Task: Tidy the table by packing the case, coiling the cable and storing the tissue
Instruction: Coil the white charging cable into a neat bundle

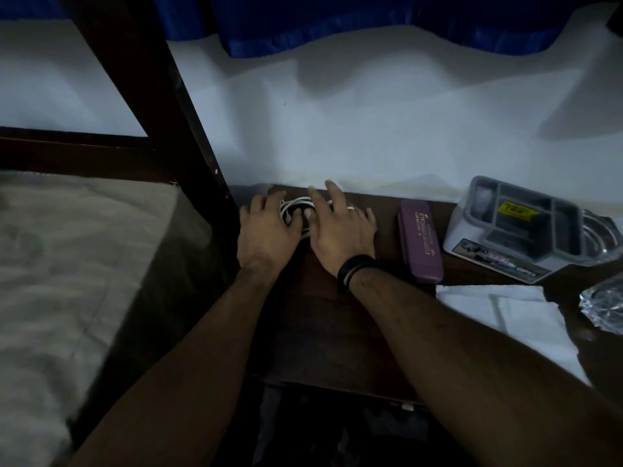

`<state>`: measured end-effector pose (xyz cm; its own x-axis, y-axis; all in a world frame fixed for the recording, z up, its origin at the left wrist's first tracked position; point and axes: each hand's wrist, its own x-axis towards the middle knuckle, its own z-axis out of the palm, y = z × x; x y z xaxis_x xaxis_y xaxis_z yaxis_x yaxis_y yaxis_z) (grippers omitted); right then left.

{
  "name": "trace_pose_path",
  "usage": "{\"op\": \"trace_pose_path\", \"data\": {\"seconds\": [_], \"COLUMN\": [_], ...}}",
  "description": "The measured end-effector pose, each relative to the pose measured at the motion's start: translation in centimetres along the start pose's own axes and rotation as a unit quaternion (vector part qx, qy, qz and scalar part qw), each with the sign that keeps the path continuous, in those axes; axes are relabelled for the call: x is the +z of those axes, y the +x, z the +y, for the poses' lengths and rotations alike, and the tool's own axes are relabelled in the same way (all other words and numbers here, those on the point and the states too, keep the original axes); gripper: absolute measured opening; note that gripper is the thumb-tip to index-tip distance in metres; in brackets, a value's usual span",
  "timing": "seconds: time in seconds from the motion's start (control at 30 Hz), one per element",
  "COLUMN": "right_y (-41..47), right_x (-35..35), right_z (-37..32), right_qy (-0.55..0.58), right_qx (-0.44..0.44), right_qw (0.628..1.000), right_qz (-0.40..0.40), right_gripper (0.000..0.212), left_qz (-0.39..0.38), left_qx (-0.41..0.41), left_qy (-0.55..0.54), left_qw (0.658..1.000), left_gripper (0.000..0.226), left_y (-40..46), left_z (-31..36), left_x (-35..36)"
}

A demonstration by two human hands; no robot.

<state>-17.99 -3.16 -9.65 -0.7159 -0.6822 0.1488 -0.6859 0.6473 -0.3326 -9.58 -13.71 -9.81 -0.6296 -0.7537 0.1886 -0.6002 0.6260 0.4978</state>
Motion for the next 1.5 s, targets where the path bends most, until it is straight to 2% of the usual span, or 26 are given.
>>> {"op": "trace_pose_path", "data": {"seconds": [0.17, 0.4, 0.6, 0.7, 0.87, 1.13, 1.5], "right_y": [-0.2, -0.5, -0.8, -1.8, -5.2, -11.9, -24.0], "right_x": [0.1, -0.1, -0.1, -0.6, -3.5, -10.2, -14.5], "right_z": [0.1, 0.2, 0.2, 0.4, -0.4, -1.3, 6.5], "right_qy": [-0.015, 0.000, 0.007, 0.023, 0.018, 0.019, -0.010], "right_qx": [0.003, 0.042, 0.020, 0.010, -0.002, 0.022, 0.106], "right_qw": [0.998, 0.997, 0.996, 0.996, 0.996, 0.994, 0.988], "right_qz": [0.054, 0.063, 0.087, 0.084, 0.092, 0.108, 0.112], "right_gripper": [0.052, 0.052, 0.052, 0.052, 0.054, 0.056, 0.049], "left_qz": [0.028, 0.031, 0.042, 0.024, 0.021, 0.021, -0.049], "left_qx": [0.015, 0.007, 0.011, 0.024, 0.053, 0.105, 0.155], "left_qy": [0.000, 0.003, -0.005, -0.003, 0.005, -0.013, -0.051], "left_qw": [1.000, 0.999, 0.999, 0.999, 0.998, 0.994, 0.985], "left_gripper": [0.057, 0.050, 0.049, 0.048, 0.049, 0.048, 0.047], "left_y": [-1.2, -1.7, -2.2, -3.3, -5.4, -11.3, -21.7], "left_z": [0.8, 0.9, 0.8, 0.9, 1.7, 6.4, 13.5], "left_x": [-0.7, -0.9, -1.1, -1.8, -4.8, -8.8, -5.9]}}
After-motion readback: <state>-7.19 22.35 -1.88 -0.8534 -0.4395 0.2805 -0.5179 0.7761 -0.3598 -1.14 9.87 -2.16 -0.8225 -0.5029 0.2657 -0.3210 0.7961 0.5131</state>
